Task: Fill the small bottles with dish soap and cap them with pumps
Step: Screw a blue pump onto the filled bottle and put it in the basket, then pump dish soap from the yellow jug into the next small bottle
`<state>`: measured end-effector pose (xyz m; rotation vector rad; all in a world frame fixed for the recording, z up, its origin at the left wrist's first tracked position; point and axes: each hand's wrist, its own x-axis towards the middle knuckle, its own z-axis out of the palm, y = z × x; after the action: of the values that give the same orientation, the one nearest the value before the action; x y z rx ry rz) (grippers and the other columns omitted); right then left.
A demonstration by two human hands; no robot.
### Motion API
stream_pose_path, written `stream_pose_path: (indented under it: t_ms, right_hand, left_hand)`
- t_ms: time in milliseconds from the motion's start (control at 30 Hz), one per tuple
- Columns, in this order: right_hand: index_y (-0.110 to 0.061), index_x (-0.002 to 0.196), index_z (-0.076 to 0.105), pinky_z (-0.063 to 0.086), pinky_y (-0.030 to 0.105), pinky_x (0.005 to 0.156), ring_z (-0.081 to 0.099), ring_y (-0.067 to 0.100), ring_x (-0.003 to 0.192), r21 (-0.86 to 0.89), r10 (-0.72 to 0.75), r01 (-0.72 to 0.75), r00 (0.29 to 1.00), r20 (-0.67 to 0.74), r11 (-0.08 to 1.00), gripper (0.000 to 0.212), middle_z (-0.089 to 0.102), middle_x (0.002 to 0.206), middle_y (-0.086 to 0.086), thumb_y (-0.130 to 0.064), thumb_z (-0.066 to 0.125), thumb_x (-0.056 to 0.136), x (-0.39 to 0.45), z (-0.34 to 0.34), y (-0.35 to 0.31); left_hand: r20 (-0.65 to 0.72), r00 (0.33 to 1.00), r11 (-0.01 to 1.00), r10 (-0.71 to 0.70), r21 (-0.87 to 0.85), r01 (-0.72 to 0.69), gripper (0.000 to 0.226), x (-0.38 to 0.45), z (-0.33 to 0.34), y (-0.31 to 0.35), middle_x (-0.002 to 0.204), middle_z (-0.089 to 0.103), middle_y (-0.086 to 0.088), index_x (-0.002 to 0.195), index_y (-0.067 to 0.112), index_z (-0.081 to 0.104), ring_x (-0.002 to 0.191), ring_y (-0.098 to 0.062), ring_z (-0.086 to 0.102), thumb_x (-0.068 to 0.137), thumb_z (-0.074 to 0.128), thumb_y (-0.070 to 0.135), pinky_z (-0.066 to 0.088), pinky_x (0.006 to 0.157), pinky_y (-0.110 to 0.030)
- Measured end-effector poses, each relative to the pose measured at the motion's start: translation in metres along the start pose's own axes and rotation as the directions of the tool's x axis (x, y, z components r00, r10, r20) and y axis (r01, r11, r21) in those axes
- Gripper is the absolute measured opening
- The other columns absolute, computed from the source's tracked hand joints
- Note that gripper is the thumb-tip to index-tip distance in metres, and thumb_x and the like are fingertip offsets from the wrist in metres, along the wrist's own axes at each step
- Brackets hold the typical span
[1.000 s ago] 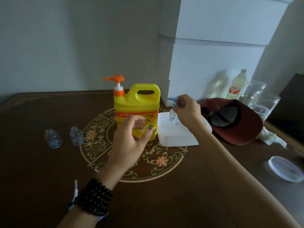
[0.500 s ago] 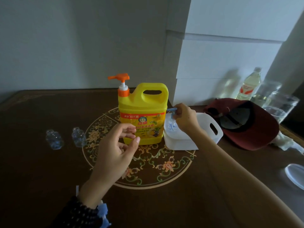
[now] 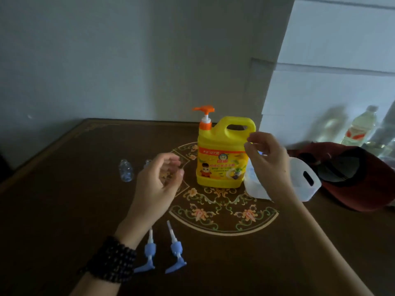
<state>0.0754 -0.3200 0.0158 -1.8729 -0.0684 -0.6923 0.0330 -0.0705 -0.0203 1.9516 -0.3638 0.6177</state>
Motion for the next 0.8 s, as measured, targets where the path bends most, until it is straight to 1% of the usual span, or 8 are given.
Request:
stream_pose_path:
  t_ms: [167, 300, 367, 467, 533, 600, 700, 800]
  right_hand:
    - [-0.021, 0.107, 0.066, 0.055, 0.017, 0.072, 0.066, 0.002, 0.09, 0.122, -0.072, 0.04, 0.96, 0.271, 0.992, 0.017, 0.071, 0.095, -0.01, -0.021, 0.066, 0.091, -0.054, 0.067, -0.017]
    - [-0.024, 0.111, 0.065, 0.05, 0.01, 0.067, 0.065, 0.0, 0.087, -0.014, -0.061, 0.075, 0.891, 0.449, 0.997, 0.023, 0.069, 0.096, -0.013, -0.028, 0.067, 0.089, -0.065, 0.138, -0.008]
    - [-0.022, 0.119, 0.062, 0.049, 0.011, 0.075, 0.064, 0.006, 0.099, -0.124, -0.037, 0.11, 0.873, 0.486, 0.986, 0.033, 0.066, 0.105, -0.009, -0.026, 0.068, 0.087, -0.059, 0.172, -0.003]
    - [-0.021, 0.138, 0.047, 0.046, 0.04, 0.103, 0.049, 0.026, 0.126, -0.285, 0.055, 0.135, 0.82, 0.57, 0.949, 0.058, 0.053, 0.134, 0.008, -0.026, 0.069, 0.084, -0.044, 0.219, 0.004]
    - [-0.025, 0.141, 0.041, 0.042, 0.05, 0.106, 0.041, 0.032, 0.129, -0.345, 0.14, 0.1, 0.784, 0.605, 0.933, 0.065, 0.045, 0.139, 0.011, -0.027, 0.068, 0.082, -0.033, 0.241, 0.008]
    - [-0.022, 0.134, 0.049, 0.047, 0.048, 0.1, 0.049, 0.033, 0.121, -0.361, 0.141, 0.117, 0.777, 0.613, 0.925, 0.057, 0.051, 0.129, 0.012, -0.026, 0.068, 0.081, -0.026, 0.25, 0.013]
    - [-0.015, 0.119, 0.059, 0.051, 0.032, 0.079, 0.06, 0.027, 0.102, -0.318, 0.086, 0.139, 0.794, 0.602, 0.938, 0.042, 0.062, 0.109, 0.009, -0.024, 0.071, 0.079, -0.023, 0.245, 0.013]
    - [-0.023, 0.113, 0.058, 0.05, 0.019, 0.066, 0.064, 0.01, 0.088, -0.205, 0.03, 0.112, 0.811, 0.584, 0.972, 0.042, 0.064, 0.099, -0.007, -0.031, 0.077, 0.076, -0.025, 0.217, 0.003]
  left_hand:
    - [-0.068, 0.997, 0.999, -0.037, 0.029, 0.039, 0.029, -0.009, -0.034, -0.016, 0.107, 0.068, 0.01, 0.118, 0.016, 0.063, 0.101, -0.003, 0.066, 0.091, 0.07, 0.012, 0.055, 0.084, -0.019]
    - [-0.14, 0.984, 0.992, -0.107, 0.047, 0.115, 0.028, -0.017, -0.063, -0.037, 0.107, 0.068, 0.009, 0.116, 0.019, 0.063, 0.099, -0.001, 0.066, 0.09, 0.07, 0.011, 0.057, 0.078, -0.018]
    - [-0.17, 0.974, 0.985, -0.149, 0.058, 0.161, 0.028, -0.019, -0.075, -0.048, 0.107, 0.068, 0.008, 0.117, 0.019, 0.064, 0.099, -0.001, 0.066, 0.091, 0.07, 0.011, 0.058, 0.077, -0.02]
    - [-0.2, 0.962, 0.977, -0.185, 0.069, 0.202, 0.029, -0.023, -0.091, -0.06, 0.107, 0.067, 0.011, 0.117, 0.021, 0.063, 0.1, 0.001, 0.065, 0.091, 0.07, 0.013, 0.056, 0.076, -0.015]
    - [-0.214, 0.957, 0.974, -0.196, 0.069, 0.215, 0.029, -0.025, -0.098, -0.067, 0.106, 0.067, 0.013, 0.117, 0.023, 0.063, 0.1, 0.002, 0.064, 0.091, 0.07, 0.012, 0.054, 0.075, -0.012]
    - [-0.218, 0.954, 0.971, -0.206, 0.072, 0.226, 0.03, -0.027, -0.102, -0.072, 0.106, 0.067, 0.014, 0.117, 0.025, 0.062, 0.1, 0.003, 0.064, 0.091, 0.07, 0.013, 0.053, 0.075, -0.01]
    - [-0.223, 0.954, 0.971, -0.203, 0.08, 0.225, 0.029, -0.026, -0.104, -0.079, 0.105, 0.067, 0.015, 0.116, 0.025, 0.063, 0.1, 0.007, 0.063, 0.091, 0.069, 0.013, 0.051, 0.074, -0.007]
    - [-0.206, 0.956, 0.971, -0.207, 0.077, 0.227, 0.028, -0.019, -0.1, -0.08, 0.107, 0.069, 0.013, 0.119, 0.023, 0.065, 0.101, 0.006, 0.064, 0.094, 0.065, 0.01, 0.052, 0.075, -0.009]
